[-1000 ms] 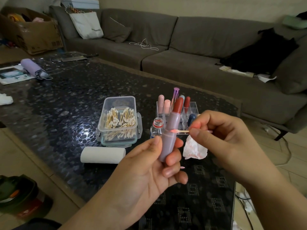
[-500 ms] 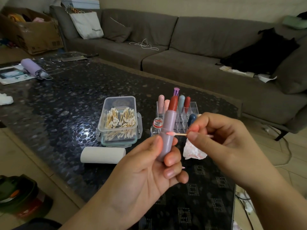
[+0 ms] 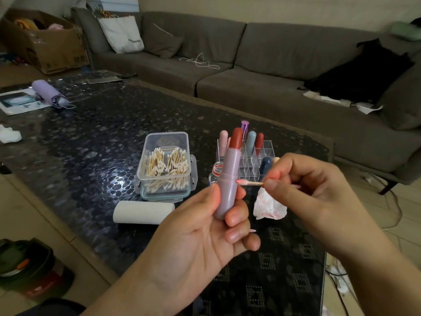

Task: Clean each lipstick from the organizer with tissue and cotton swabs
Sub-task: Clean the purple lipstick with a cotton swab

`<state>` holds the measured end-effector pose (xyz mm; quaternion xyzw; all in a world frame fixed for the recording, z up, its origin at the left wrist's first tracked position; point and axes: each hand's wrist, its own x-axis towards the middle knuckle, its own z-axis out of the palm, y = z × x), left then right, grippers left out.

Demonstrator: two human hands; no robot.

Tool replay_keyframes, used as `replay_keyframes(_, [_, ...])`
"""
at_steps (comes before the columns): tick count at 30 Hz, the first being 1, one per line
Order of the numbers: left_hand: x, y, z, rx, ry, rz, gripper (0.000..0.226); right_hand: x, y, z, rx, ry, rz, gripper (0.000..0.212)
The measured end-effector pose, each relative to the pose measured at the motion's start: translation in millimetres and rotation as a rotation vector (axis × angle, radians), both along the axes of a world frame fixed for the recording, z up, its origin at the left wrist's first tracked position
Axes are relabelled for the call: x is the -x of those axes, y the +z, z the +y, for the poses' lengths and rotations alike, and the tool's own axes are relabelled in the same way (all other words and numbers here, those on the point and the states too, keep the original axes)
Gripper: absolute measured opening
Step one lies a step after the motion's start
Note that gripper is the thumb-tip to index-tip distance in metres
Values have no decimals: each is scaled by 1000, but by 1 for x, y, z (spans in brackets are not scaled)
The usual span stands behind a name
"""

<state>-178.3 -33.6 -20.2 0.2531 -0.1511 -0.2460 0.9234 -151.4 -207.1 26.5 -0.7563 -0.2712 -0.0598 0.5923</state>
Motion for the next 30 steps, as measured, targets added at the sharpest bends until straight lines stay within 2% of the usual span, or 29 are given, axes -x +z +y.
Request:
replay_keyframes(3, [-1, -2, -1, -6, 9, -11, 22, 3, -1, 5, 6, 31, -9, 16])
replay_keyframes(9, [-1, -3, -1, -15, 24, -16, 23, 1, 2, -2, 12, -37, -8, 23])
replay_keyframes(20, [-2, -2, 2, -28, 55, -49, 22, 1, 2, 0, 6, 3, -41, 16])
replay_keyframes(27, [-6, -7, -3, -40, 29, 11, 42, 3, -1, 7, 55, -7, -66, 14])
replay_keyframes(30, [-7, -8, -5, -45, 32, 16, 43, 4, -2, 8, 63, -14, -63, 16])
